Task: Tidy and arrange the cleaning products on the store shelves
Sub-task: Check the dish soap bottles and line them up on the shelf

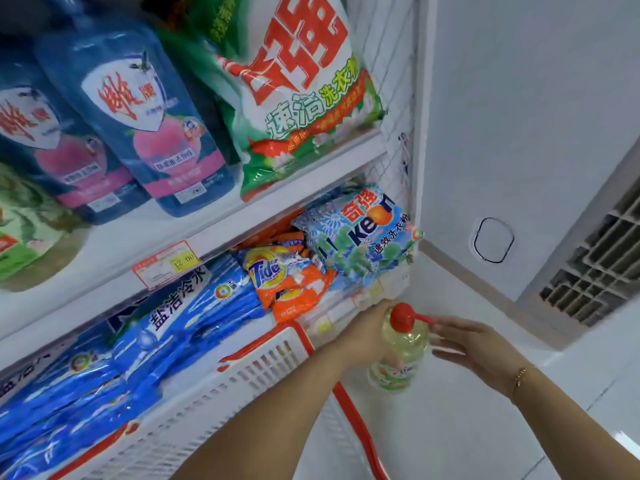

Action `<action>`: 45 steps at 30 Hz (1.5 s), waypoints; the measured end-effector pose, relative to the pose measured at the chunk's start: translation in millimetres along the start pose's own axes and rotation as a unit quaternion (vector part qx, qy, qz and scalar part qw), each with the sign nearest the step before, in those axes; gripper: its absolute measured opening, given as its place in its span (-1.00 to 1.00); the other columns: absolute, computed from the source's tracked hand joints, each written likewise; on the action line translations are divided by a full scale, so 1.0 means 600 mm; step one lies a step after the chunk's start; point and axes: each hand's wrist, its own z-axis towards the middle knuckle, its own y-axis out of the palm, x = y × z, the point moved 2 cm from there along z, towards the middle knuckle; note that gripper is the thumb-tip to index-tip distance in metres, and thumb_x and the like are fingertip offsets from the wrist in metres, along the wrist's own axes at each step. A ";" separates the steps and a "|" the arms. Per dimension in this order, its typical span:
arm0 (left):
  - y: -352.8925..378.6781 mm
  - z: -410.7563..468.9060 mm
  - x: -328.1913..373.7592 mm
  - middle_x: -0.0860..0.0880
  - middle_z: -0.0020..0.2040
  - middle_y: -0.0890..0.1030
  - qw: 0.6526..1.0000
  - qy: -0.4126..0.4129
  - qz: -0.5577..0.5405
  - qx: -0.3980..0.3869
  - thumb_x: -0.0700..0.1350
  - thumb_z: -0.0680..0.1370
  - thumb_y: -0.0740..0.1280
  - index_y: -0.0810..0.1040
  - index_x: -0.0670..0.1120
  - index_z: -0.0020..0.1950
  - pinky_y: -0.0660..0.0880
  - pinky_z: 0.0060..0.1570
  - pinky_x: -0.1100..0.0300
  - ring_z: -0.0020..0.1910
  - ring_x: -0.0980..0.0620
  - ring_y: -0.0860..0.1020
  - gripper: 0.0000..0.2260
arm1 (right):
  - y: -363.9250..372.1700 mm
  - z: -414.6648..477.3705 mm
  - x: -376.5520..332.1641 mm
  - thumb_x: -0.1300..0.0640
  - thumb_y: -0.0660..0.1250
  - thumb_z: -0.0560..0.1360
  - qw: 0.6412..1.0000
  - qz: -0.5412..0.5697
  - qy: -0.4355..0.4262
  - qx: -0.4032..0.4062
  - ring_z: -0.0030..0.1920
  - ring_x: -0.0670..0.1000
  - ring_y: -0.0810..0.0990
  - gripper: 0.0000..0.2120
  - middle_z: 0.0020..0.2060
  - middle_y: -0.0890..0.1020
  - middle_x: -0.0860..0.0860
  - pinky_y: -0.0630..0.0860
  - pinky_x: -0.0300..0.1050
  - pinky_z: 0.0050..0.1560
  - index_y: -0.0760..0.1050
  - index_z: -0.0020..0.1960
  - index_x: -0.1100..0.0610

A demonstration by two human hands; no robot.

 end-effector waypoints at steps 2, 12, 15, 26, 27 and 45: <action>0.008 0.010 -0.017 -0.01 0.28 0.51 0.999 -0.017 0.010 -0.031 -0.29 0.21 0.61 0.36 -0.04 0.40 0.37 0.20 0.31 0.25 0.02 0.46 -0.18 | 0.000 0.002 0.018 0.29 0.30 0.51 1.000 0.006 0.023 0.011 0.02 0.13 0.64 -0.81 0.01 0.69 0.12 0.62 -0.11 0.00 0.61 0.08 0.24; -0.033 -0.012 -0.051 -0.02 0.30 0.50 0.995 -0.041 0.061 -0.069 -0.31 0.43 0.44 0.44 -0.07 0.38 0.39 0.28 0.18 0.29 -0.03 0.47 -0.46 | 0.063 -0.021 -0.044 0.12 0.32 0.53 0.913 -0.404 -0.027 0.055 -0.10 0.05 0.57 -0.88 -0.12 0.64 0.07 0.50 -0.08 0.03 0.61 -0.09 0.12; -0.058 -0.045 -0.042 -0.08 0.23 0.57 0.998 -0.044 0.015 -0.035 -0.32 0.47 0.41 0.52 -0.13 0.32 0.45 0.20 0.25 0.17 0.01 0.55 -0.57 | 0.121 -0.065 -0.115 0.05 0.30 0.55 0.814 -0.562 -0.125 0.075 -0.03 0.01 0.59 -0.82 -0.05 0.65 0.02 0.43 -0.20 -0.07 0.62 -0.04 0.13; -0.355 -0.420 0.019 0.09 -0.48 0.45 0.934 0.043 -0.067 0.347 0.06 0.40 0.51 0.37 0.01 -0.50 0.34 -0.38 0.30 -0.47 0.17 0.38 -0.60 | 0.475 -0.267 -0.294 -0.02 0.38 0.48 0.696 -0.537 -0.475 0.033 -0.12 0.01 0.43 -0.78 -0.13 0.49 0.03 0.20 -0.15 -0.23 0.46 -0.13 0.12; -0.389 -0.462 0.011 0.08 -0.41 0.54 0.916 0.047 -0.073 0.391 -0.01 0.42 0.50 0.45 0.03 -0.45 0.41 -0.31 0.32 -0.41 0.17 0.47 -0.68 | 0.514 -0.277 -0.297 -0.01 0.37 0.49 0.686 -0.528 -0.500 0.018 -0.02 0.02 0.44 -0.79 -0.04 0.49 0.03 0.22 -0.16 -0.17 0.47 0.00 0.11; -0.733 -0.598 -0.313 -0.05 0.23 0.59 0.749 -0.102 -0.275 0.594 -0.11 0.29 0.60 0.45 -0.10 0.30 0.48 0.24 -0.03 0.18 -0.09 0.56 -0.37 | 0.888 -0.158 -0.164 -0.33 0.15 0.50 0.557 -0.643 -0.525 0.018 0.03 0.01 0.55 -0.47 -0.04 0.60 0.02 0.47 -0.13 -0.04 0.55 0.06 0.11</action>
